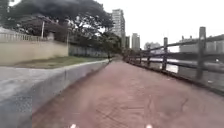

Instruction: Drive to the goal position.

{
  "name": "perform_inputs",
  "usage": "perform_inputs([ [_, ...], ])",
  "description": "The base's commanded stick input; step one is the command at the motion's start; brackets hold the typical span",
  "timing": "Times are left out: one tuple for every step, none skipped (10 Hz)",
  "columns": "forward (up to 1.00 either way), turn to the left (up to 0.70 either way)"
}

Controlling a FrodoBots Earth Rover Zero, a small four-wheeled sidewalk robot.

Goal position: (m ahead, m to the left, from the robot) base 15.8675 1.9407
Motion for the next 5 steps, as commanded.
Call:
perform_inputs([
  [1.0, -0.4],
  [1.0, -0.4],
  [1.0, -0.4],
  [1.0, -0.4],
  [1.0, -0.4],
])
